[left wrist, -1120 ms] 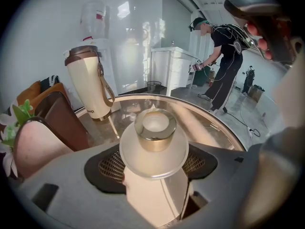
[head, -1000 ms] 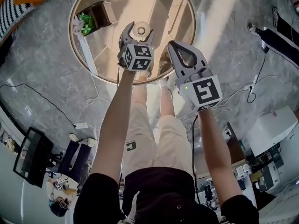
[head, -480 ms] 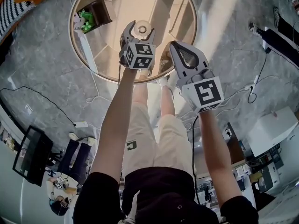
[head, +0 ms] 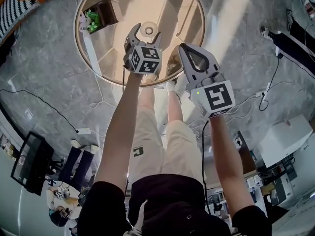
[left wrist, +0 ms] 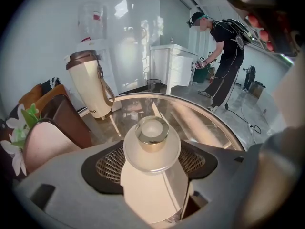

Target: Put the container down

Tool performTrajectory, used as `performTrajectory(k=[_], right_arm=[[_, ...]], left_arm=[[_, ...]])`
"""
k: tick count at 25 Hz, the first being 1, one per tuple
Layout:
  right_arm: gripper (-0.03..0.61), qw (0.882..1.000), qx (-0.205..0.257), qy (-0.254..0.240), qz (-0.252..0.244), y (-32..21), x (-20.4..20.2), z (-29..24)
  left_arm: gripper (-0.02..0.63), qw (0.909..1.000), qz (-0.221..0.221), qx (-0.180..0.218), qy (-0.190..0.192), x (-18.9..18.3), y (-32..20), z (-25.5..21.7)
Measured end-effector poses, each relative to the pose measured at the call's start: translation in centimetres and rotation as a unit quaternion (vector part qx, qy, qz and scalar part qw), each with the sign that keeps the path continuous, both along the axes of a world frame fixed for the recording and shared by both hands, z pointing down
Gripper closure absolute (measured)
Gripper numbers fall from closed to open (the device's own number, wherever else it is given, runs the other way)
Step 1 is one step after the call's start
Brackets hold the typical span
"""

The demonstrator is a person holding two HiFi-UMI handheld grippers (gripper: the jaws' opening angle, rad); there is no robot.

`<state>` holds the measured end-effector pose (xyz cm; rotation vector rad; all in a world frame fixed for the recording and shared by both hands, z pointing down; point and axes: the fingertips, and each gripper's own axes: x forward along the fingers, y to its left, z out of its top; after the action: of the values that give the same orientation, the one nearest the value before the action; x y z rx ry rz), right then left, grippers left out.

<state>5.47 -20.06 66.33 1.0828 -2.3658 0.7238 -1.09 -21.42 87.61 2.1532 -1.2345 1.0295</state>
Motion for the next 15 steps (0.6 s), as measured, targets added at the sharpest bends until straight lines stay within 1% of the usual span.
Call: performTrajectory(k=[3, 8, 11, 15], right_arm=[[0.575, 1.0, 0.004, 0.0, -0.001, -0.1, 0.5, -0.4], [0.575, 1.0, 0.015, 0.001, -0.011, 0.6, 0.9, -2.2], [0.575, 1.0, 0.021, 0.0, -0.018, 1.8, 0.9, -3.7], [0.575, 0.999, 0.038, 0.0, -0.032, 2.3, 1.1, -5.6]], left_arm=[[0.269, 0.9999, -0.002, 0.01, -0.005, -0.3, 0.2, -0.9], [0.268, 0.9994, -0.019, 0.023, -0.02, -1.4, 0.8, -3.0], [0.268, 0.9989, -0.033, 0.029, -0.018, -1.7, 1.6, -4.7], [0.268, 0.9975, -0.048, 0.049, -0.018, -2.0, 1.3, -7.2]])
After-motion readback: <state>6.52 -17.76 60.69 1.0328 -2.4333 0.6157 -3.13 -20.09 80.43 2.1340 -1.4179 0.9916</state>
